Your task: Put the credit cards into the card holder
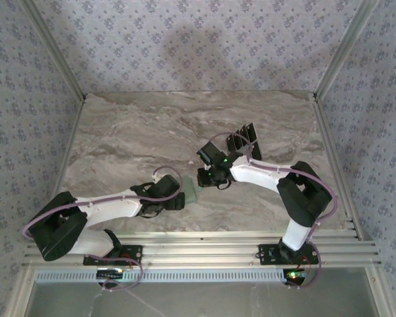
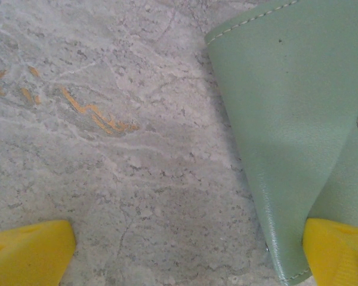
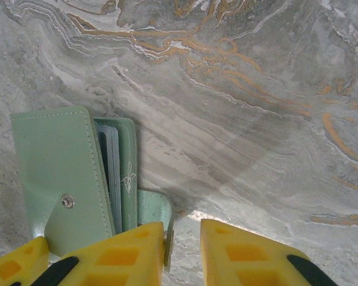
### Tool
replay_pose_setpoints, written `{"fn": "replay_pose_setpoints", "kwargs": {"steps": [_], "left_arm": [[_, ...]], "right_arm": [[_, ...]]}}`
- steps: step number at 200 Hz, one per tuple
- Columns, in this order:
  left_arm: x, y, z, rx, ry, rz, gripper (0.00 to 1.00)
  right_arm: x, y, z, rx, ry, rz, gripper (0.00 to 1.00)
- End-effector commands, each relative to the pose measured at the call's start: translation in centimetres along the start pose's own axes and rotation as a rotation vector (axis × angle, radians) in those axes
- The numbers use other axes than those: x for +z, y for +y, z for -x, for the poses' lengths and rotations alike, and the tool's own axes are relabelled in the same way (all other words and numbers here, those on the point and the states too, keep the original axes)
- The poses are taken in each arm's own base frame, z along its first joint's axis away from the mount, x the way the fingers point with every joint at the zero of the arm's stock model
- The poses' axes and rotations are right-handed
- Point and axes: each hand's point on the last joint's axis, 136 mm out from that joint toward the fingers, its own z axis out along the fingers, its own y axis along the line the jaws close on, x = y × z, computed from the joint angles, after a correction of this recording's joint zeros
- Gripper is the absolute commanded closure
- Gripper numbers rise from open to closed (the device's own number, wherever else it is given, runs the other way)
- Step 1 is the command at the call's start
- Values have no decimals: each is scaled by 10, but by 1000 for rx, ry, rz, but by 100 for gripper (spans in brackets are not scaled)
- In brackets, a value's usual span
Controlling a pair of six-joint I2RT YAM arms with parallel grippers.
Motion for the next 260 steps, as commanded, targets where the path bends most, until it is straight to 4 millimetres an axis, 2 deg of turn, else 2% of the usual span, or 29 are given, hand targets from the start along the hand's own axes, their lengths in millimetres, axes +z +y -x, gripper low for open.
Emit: {"fn": "replay_pose_setpoints", "kwargs": {"steps": [1, 34, 122, 145, 181, 260], "left_arm": [[13, 17, -22, -10, 62, 47, 0], [13, 17, -22, -9, 60, 49, 0], [14, 17, -22, -10, 60, 49, 0], [14, 17, -22, -9, 61, 49, 0], [14, 17, -23, -8, 62, 49, 0], [13, 18, -22, -9, 59, 50, 0]], "right_arm": [[7, -5, -7, 12, 27, -4, 82], [4, -3, -7, 11, 21, 3, 85], [1, -3, -11, 24, 11, 20, 85], [-3, -1, -10, 24, 4, 28, 80], [-9, 2, -7, 25, -11, 36, 80], [-6, 1, -9, 27, -3, 37, 83]]}}
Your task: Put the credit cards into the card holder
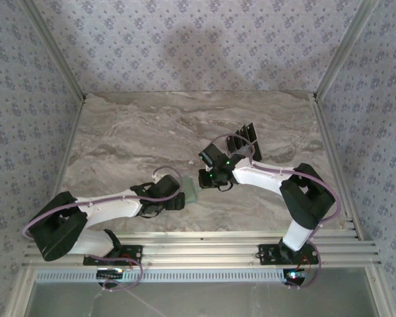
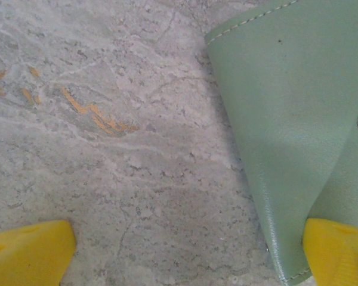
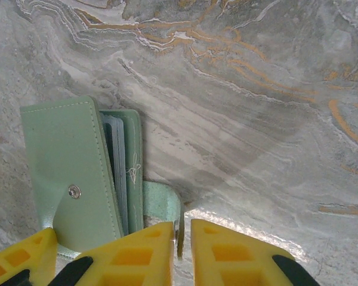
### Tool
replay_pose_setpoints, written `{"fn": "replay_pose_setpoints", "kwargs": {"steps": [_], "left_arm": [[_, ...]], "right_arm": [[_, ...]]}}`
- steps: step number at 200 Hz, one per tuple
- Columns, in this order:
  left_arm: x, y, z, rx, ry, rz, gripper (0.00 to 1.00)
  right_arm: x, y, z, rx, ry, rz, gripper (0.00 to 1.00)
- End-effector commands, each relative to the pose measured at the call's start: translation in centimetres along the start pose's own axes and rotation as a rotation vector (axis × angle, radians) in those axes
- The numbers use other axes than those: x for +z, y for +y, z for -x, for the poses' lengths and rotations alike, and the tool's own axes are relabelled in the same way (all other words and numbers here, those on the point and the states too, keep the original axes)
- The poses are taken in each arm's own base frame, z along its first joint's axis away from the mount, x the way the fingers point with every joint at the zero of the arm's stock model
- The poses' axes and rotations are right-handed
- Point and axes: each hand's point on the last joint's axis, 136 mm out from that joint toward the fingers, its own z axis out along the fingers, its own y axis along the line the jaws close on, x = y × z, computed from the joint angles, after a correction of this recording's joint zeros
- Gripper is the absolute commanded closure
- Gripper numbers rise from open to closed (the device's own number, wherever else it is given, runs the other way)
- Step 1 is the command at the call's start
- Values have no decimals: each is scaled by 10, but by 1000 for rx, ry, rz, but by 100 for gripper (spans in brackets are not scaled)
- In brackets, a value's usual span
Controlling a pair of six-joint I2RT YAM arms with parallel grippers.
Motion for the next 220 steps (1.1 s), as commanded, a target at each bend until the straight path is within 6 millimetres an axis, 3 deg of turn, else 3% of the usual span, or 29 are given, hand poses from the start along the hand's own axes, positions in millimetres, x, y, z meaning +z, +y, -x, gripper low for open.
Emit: {"fn": "replay_pose_setpoints", "kwargs": {"steps": [1, 39, 85, 164, 220], "left_arm": [[13, 17, -22, -10, 59, 49, 0], [14, 17, -22, -8, 60, 50, 0], [14, 18, -22, -5, 59, 51, 0], [13, 16, -20, 8, 56, 46, 0], [13, 12, -20, 9, 55, 27, 0]], "right_arm": [[-3, 0, -5, 8, 7, 7, 83], [2, -1, -7, 10, 17, 6, 86], [1, 3, -4, 11, 16, 29, 100], [-7, 35, 4, 31, -6, 163, 100], [-1, 51, 3, 25, 7, 206, 100]]}}
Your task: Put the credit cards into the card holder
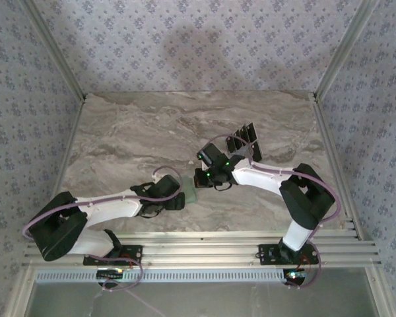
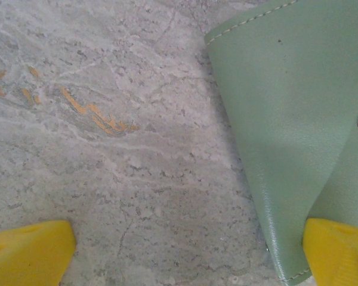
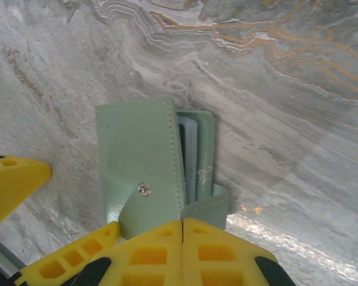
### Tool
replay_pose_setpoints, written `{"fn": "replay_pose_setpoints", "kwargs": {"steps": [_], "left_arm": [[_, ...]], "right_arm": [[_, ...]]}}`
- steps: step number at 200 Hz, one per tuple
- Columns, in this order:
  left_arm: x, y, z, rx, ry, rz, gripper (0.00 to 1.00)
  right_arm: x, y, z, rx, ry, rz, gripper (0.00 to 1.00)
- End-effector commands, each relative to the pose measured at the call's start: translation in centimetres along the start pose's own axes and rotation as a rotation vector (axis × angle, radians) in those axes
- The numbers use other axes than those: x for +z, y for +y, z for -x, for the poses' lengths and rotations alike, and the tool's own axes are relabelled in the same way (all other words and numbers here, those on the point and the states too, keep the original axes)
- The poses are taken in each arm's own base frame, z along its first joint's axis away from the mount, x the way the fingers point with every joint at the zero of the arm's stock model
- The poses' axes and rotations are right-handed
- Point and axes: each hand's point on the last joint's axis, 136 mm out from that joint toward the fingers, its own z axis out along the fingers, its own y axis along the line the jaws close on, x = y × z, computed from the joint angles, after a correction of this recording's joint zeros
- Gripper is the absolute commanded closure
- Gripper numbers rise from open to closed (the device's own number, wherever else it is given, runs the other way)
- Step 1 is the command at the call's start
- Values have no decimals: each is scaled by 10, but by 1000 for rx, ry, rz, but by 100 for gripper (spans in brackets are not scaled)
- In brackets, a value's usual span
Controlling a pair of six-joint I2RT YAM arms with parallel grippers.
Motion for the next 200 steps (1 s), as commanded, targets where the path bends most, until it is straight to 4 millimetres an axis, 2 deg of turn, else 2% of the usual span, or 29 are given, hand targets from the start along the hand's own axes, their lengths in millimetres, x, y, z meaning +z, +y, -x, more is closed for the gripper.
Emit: {"fn": "replay_pose_setpoints", "kwargs": {"steps": [1, 91, 200], "left_arm": [[13, 12, -20, 9, 54, 26, 0], [12, 9, -22, 3, 32, -29, 0], [10, 10, -24, -5, 15, -62, 1]], "right_arm": [[3, 14, 2, 7, 4, 47, 100], [20, 32, 1, -9, 33, 95, 100], [32, 37, -1, -9, 52, 101, 100]]}}
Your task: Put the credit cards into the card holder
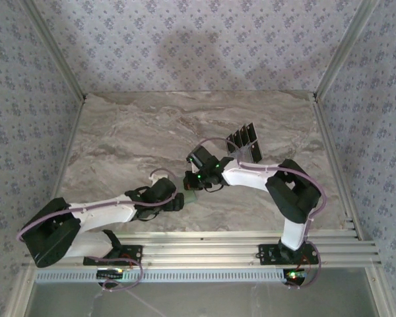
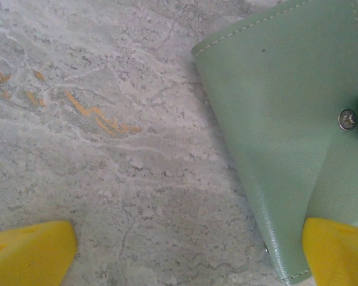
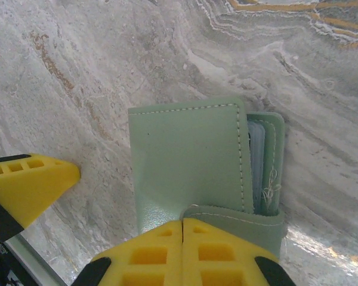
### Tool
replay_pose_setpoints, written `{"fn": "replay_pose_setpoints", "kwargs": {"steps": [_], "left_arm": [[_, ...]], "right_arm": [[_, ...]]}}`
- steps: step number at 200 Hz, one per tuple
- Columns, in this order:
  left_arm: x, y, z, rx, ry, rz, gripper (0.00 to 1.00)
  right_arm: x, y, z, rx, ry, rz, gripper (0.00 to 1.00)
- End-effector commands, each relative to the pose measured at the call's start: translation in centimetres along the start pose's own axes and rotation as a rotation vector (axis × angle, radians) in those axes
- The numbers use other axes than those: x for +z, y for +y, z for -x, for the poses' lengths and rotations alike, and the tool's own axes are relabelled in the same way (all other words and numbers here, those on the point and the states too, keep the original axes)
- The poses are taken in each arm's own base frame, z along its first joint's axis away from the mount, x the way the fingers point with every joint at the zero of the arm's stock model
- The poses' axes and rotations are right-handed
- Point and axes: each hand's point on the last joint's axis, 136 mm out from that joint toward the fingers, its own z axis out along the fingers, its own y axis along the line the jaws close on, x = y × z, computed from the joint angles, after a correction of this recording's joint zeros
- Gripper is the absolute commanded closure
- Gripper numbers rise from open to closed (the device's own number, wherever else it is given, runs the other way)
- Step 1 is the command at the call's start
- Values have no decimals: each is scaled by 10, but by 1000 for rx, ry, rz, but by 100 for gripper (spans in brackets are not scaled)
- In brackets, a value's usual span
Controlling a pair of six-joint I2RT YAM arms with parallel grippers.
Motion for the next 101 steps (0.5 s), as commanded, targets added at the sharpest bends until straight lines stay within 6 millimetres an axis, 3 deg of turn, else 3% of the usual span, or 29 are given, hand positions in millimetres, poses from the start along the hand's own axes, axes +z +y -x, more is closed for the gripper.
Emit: {"fn": "replay_pose_setpoints", "kwargs": {"steps": [1, 101], "left_arm": [[11, 10, -25, 9, 79, 0, 1], [9, 11, -25, -10, 63, -11, 2]], "right_arm": [[4, 10, 3, 3, 9, 26, 100], [21, -1, -5, 17, 49, -1, 100]]}}
